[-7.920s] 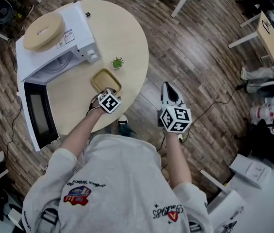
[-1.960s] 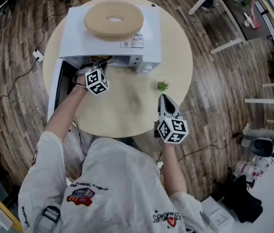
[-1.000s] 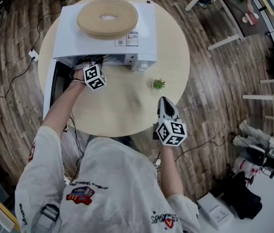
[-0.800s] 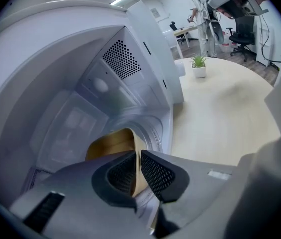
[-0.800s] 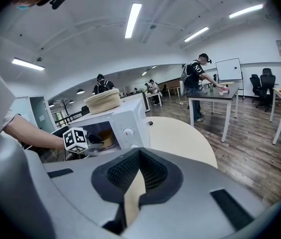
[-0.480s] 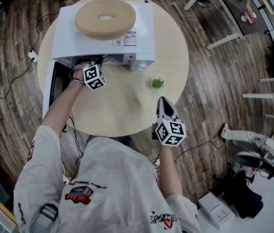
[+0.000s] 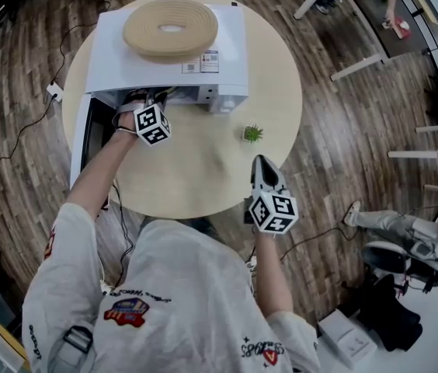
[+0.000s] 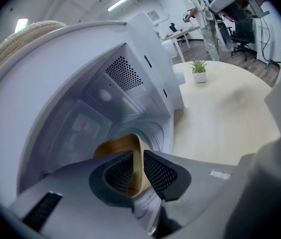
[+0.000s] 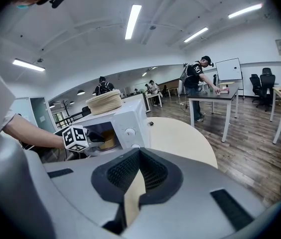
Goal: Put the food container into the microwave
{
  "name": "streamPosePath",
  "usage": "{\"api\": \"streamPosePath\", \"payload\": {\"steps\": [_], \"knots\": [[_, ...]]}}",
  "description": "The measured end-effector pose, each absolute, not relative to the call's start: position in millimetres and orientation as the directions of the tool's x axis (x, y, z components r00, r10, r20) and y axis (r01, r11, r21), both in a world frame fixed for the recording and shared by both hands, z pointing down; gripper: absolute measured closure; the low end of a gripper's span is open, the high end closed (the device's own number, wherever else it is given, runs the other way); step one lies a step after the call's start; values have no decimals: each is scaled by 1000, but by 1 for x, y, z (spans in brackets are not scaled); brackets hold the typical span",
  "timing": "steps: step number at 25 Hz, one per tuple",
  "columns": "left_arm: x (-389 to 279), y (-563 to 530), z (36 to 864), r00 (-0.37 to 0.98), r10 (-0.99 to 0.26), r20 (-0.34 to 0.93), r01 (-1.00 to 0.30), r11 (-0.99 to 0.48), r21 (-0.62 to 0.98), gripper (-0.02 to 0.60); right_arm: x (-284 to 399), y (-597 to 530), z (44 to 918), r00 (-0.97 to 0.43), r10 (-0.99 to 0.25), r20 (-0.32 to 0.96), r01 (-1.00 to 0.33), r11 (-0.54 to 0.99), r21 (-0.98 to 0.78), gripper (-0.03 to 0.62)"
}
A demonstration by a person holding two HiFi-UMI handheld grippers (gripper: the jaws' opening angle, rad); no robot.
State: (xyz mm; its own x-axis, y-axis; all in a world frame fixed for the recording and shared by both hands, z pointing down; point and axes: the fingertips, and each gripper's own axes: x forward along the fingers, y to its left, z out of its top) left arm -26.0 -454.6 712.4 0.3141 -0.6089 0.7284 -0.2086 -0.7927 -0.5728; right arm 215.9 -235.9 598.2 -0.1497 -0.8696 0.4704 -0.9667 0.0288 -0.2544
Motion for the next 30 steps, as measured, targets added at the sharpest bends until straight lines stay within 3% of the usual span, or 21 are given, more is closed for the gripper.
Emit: {"api": "streamPosePath", "payload": {"steps": [13, 30], "knots": [[-47, -429, 677, 319, -656, 684, -310, -754, -579, 529, 197, -231, 581, -203, -879, 433, -962, 97, -254, 600], [-82, -374, 619, 324, -719, 615, -514, -679, -524, 575, 144, -238, 546, -331, -871, 364, -937, 260, -232, 600]]}}
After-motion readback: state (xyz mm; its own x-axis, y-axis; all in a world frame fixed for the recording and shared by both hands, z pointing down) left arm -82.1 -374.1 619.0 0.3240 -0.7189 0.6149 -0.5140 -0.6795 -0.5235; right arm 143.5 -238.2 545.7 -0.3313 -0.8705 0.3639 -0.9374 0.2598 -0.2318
